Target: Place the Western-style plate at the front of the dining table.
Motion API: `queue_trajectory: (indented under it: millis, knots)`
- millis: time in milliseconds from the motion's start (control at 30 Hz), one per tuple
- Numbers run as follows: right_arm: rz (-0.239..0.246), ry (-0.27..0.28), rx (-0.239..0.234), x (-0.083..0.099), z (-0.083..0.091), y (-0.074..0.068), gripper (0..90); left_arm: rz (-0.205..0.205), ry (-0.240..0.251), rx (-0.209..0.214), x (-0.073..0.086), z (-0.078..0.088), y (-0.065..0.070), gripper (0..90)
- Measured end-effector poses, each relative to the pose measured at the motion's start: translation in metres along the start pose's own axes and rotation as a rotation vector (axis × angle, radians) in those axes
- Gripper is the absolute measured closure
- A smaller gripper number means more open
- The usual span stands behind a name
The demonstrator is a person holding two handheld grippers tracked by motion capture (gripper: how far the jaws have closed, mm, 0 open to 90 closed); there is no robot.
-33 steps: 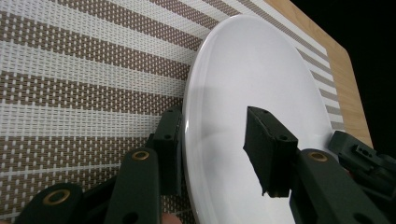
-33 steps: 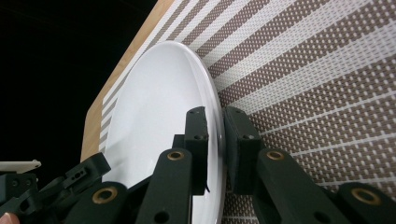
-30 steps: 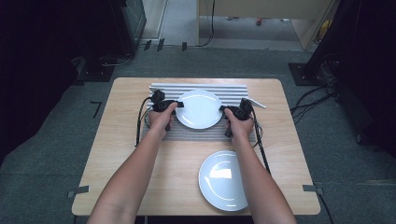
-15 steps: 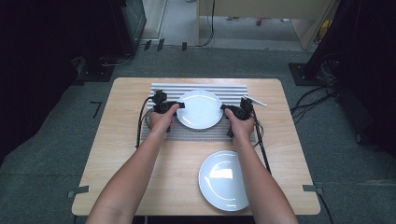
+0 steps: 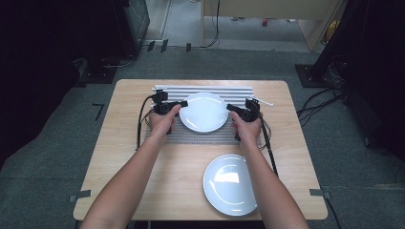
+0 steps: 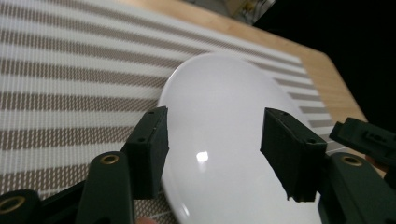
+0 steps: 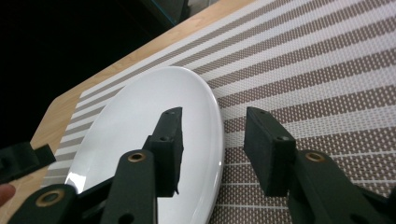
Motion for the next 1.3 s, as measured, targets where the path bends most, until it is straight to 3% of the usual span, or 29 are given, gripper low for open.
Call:
queue_trajectory:
  millis: [100,200,300,433,533,633,667,767,867,1033,1133,1300]
  knots:
    - [0.05,0.019,0.04,-0.002,0.007,-0.002,49.5,-0.072,0.033,-0.016,-0.004,0.008,0.001,38.7]
    - [0.1,0.013,0.063,-0.001,0.013,-0.006,47.3,-0.069,0.075,0.005,-0.008,0.017,0.005,36.6]
    - [0.125,0.004,0.038,0.001,0.02,-0.013,43.6,-0.053,0.109,-0.025,-0.012,0.029,0.004,36.0]
    - [0.157,-0.006,-0.002,0.004,0.032,-0.02,39.6,-0.102,0.136,-0.041,-0.012,0.043,0.005,37.3]
    - [0.186,-0.022,0.017,0.007,0.04,-0.018,36.8,-0.144,0.109,-0.05,-0.006,0.051,0.006,33.4]
    - [0.204,-0.051,0.031,0.01,0.048,-0.015,33.6,-0.165,0.009,-0.062,0.006,0.058,0.005,24.9]
    - [0.221,-0.054,0.038,0.011,0.051,-0.013,34.0,-0.174,0.002,-0.063,0.008,0.061,0.006,23.1]
    - [0.233,-0.056,0.014,0.012,0.06,-0.011,33.7,-0.202,0.003,-0.054,0.013,0.069,0.007,17.9]
    - [0.257,-0.07,0.025,0.015,0.067,-0.007,32.9,-0.23,0.014,0.0,0.018,0.078,0.013,11.2]
    - [0.29,-0.067,0.03,0.017,0.078,-0.003,32.9,-0.272,0.005,-0.005,0.026,0.09,0.019,11.1]
    - [0.295,-0.077,0.021,0.02,0.084,0.0,31.7,-0.268,0.017,0.006,0.029,0.099,0.023,11.1]
    - [0.343,-0.08,0.008,0.025,0.097,0.001,29.3,-0.283,0.022,0.019,0.039,0.11,0.027,10.1]
Point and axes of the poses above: each handheld gripper's, and its own axes: z roughly backward along the jaws, x roughly out of its underside, y roughly to its right, the point moved 10 cm from there along -z, roughly forward along the jaws, and after that the axes turned 13 degrees about -z, right-handed, at the moved point
